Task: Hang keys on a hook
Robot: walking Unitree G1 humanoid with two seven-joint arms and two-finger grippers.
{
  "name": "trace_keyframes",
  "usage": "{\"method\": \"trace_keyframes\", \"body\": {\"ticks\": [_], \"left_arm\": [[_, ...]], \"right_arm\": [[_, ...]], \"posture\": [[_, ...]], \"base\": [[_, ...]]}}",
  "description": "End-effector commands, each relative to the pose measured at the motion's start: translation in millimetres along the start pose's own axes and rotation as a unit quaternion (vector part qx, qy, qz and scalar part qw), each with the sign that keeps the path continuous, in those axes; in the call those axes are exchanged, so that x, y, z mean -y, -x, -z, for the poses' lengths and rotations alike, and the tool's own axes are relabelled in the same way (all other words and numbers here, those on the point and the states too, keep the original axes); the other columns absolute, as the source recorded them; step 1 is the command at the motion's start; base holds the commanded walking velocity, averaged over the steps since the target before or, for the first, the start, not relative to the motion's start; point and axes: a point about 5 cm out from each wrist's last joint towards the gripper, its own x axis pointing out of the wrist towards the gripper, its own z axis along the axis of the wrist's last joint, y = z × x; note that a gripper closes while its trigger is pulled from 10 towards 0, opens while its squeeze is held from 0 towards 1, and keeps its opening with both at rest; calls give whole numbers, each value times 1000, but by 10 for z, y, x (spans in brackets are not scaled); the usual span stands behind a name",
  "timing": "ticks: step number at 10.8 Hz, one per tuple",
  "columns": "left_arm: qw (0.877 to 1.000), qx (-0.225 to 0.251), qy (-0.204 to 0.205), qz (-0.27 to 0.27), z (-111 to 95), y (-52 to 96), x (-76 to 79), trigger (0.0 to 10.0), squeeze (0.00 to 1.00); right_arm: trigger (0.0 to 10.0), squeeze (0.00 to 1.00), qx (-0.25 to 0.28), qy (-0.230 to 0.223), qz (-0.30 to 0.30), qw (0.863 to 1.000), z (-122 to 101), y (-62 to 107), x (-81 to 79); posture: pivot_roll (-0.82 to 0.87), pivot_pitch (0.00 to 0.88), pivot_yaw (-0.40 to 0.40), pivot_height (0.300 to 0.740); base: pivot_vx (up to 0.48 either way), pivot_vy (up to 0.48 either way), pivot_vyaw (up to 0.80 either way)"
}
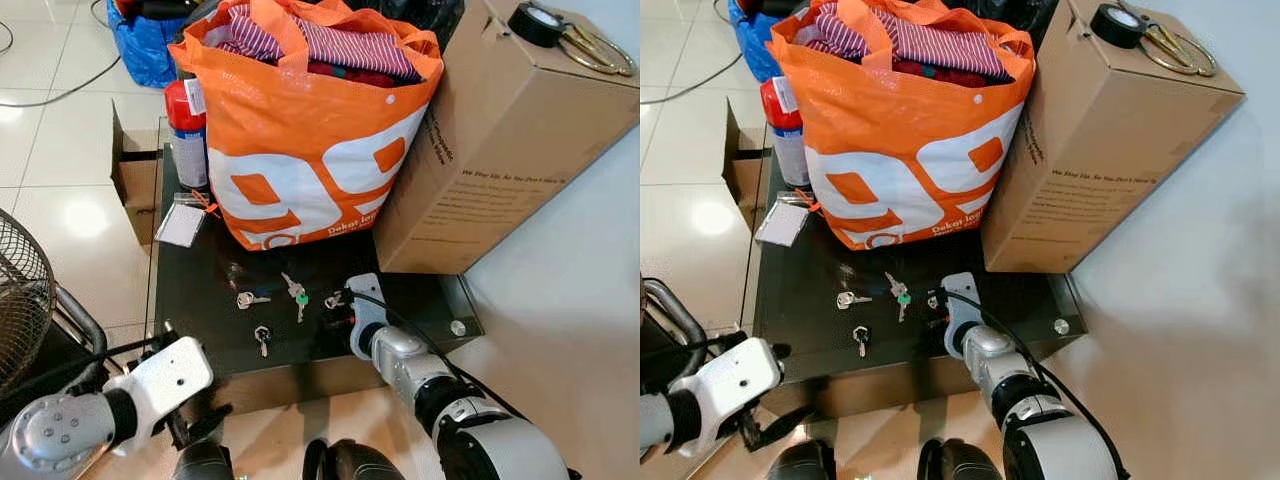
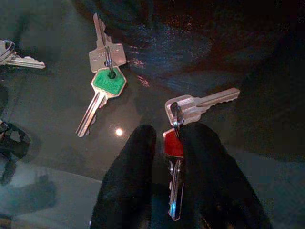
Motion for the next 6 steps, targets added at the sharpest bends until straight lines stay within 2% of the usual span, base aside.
{"method": "trace_keyframes", "body": {"ticks": [1, 4, 5, 6], "left_arm": [[1000, 5, -2, 2, -31, 23, 27, 10000, 0], [1000, 5, -2, 0, -32, 37, 30, 10000, 0], [1000, 6, -3, -1, -39, 37, 24, 10000, 0], [1000, 6, -3, -3, -41, 41, 22, 10000, 0]], "right_arm": [[3255, 0, -11, -5, 11, 1000, 97, 27, 46], [3059, 0, -11, -8, 13, 1000, 106, 29, 48], [2588, 0, -9, -12, 16, 1000, 98, 29, 53], [1333, 0, -7, -16, 19, 1000, 95, 28, 56]], "posture": [[194, 195, -212, 740], [197, 196, -214, 740], [200, 195, -215, 740], [202, 193, -216, 740]], "base": [[0, 0, 0], [0, 0, 0], [0, 0, 0], [0, 0, 0]]}}
